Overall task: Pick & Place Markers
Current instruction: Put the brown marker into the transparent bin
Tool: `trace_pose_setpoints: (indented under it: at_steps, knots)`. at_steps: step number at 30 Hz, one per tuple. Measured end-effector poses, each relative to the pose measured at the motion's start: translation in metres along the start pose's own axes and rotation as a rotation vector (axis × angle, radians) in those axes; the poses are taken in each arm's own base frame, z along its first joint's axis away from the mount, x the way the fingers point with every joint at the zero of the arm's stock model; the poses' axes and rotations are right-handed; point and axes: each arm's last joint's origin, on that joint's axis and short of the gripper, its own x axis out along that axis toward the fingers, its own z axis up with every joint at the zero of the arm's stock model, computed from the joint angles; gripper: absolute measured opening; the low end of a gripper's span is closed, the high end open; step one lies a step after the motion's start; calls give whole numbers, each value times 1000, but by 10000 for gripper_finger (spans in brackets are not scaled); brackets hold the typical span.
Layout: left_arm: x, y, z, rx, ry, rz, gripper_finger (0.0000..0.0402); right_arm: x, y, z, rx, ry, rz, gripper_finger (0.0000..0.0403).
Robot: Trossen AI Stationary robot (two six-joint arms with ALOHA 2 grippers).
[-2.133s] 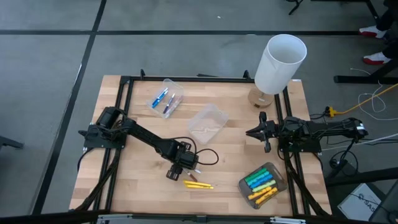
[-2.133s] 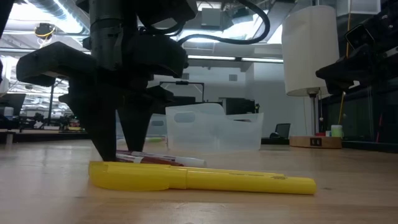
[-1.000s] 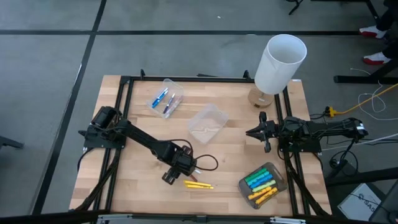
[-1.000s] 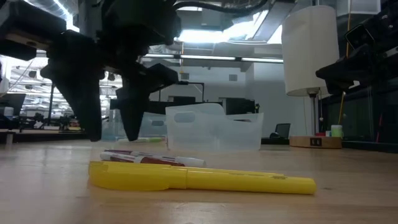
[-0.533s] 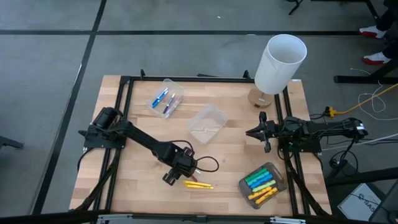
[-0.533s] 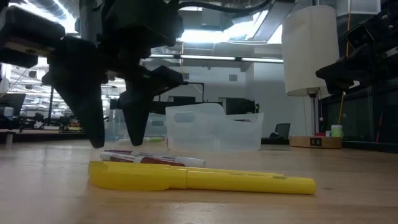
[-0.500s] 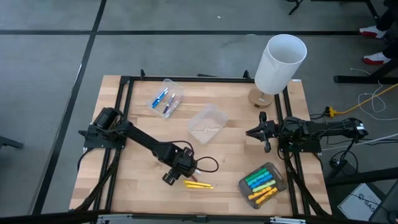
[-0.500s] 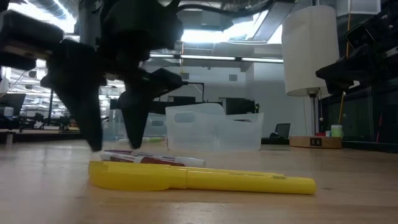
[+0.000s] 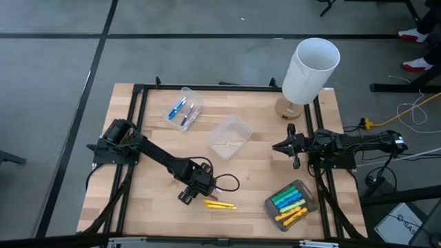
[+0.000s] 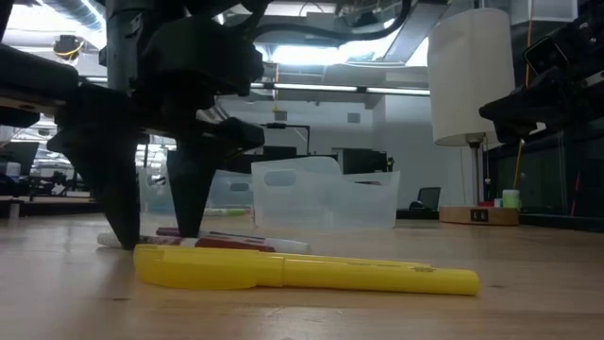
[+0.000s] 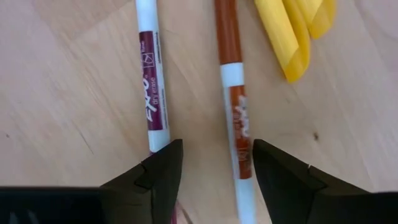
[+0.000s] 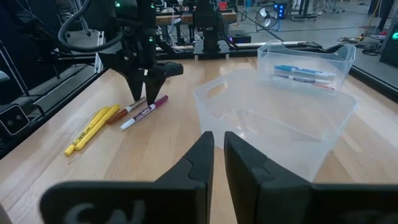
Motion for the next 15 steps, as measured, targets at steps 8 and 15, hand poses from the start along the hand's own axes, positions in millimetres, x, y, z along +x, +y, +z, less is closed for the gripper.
trace_pose_setpoints:
  at_steps: [8, 15]
  knots:
    - [0, -1, 0, 1, -1, -22, 113, 0, 0, 0, 0, 1, 0, 40]
    - [0, -1, 0, 0, -3, -36, 49, 0, 0, 0, 0, 0, 0, 40]
